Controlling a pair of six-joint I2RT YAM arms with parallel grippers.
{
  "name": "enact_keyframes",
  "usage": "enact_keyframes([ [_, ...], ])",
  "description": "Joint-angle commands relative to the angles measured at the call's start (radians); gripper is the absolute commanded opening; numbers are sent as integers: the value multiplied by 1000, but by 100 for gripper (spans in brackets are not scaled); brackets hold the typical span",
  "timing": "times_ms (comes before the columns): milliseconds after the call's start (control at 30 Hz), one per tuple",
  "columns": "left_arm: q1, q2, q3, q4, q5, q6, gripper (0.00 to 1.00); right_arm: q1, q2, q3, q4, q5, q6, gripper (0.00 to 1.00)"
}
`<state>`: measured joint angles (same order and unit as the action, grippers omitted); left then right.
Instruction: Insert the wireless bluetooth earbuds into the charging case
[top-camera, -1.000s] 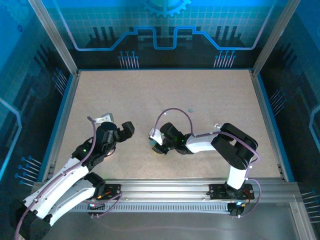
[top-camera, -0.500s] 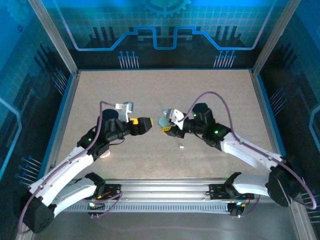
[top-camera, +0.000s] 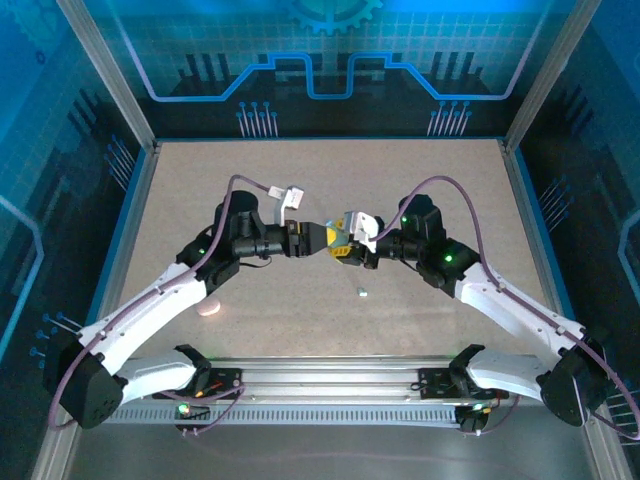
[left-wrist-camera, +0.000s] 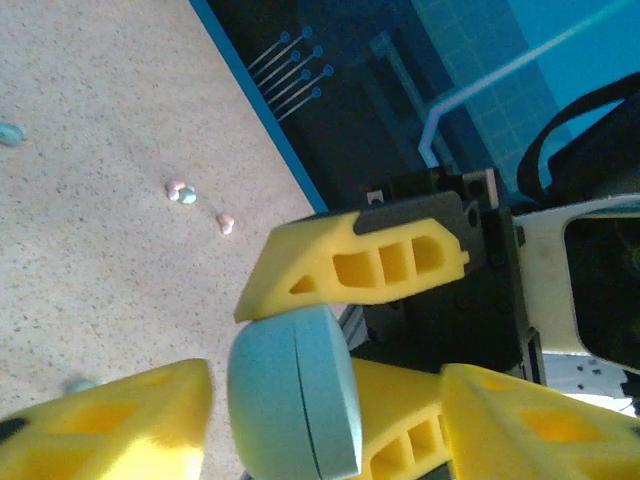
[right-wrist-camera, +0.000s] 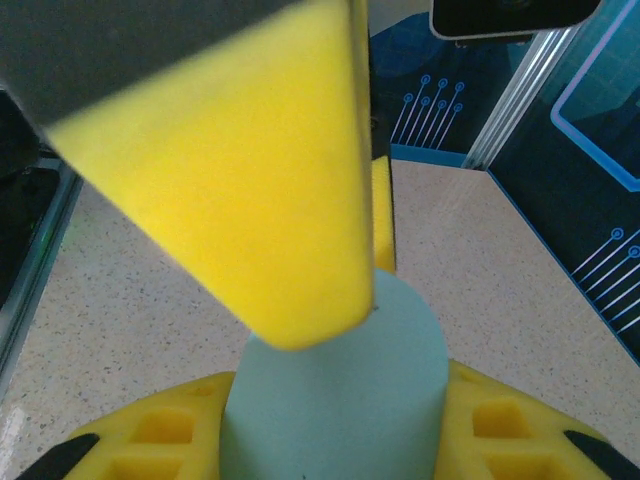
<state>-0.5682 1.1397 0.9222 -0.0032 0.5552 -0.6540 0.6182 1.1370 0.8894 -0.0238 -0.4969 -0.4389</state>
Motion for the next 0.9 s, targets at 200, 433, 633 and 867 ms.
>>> enact_keyframes([
  [200,-16,28,65,-51,18,-5,31,-11,-17,34,62,9,15,33],
  [433,-16,-11,35,-15,-73,-127,9,-15,-88,-17,168,97,57,59],
  [633,-13,-45,-9,99,-59,-280,9,-139,-102,-59,81,-45,-7,75],
  [867,-12,-37,-46,220,-27,-385,10,-151,-75,-59,214,-234,50,68],
])
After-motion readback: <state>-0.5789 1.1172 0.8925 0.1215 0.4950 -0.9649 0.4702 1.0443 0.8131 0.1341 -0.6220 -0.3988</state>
